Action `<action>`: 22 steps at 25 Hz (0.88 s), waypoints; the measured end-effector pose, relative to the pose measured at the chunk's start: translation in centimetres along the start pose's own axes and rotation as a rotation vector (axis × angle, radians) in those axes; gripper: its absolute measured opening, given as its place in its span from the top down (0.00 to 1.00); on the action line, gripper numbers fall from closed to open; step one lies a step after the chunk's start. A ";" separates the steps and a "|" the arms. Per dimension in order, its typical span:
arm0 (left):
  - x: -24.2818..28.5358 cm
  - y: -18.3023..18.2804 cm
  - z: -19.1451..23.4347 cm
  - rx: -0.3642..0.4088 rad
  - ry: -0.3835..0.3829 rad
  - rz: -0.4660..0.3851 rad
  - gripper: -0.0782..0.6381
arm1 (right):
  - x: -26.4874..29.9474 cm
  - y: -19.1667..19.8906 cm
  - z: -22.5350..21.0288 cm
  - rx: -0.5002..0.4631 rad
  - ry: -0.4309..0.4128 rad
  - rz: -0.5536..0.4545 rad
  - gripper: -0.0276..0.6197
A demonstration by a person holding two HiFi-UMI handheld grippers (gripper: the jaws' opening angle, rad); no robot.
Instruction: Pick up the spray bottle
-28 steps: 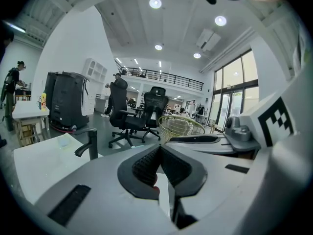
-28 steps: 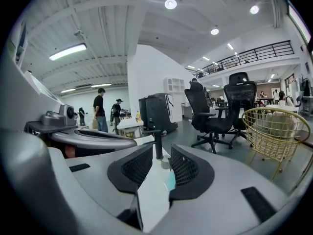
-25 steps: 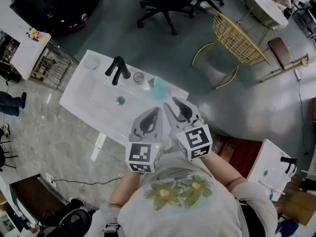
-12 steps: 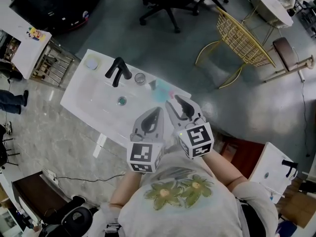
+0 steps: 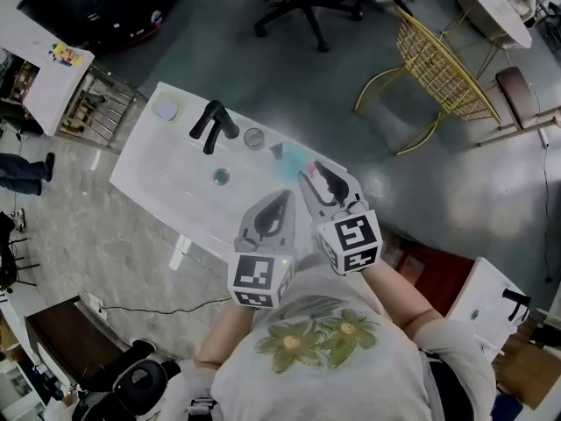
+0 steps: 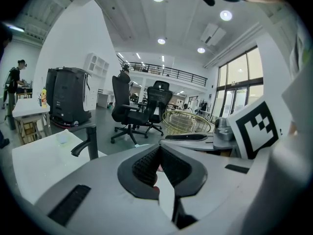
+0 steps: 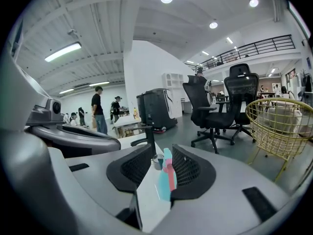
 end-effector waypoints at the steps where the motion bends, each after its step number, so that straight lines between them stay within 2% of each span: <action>1: 0.1 0.0 0.0 -0.002 0.000 0.001 0.88 | 0.2 0.1 -0.1 0.000 -0.001 0.002 0.79; 22: 0.2 1.3 1.4 -0.034 -0.039 0.042 0.88 | 3.6 1.8 -0.7 -0.021 -0.025 0.058 0.79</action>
Point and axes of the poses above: the fingertips, and each gripper's own axes: x forward along the fingers, z to its left, y out of its underside, the point moved 5 cm from there along -x, backward along the fingers, and after that the axes turned 7 degrees about -x, right-handed, at the moved point
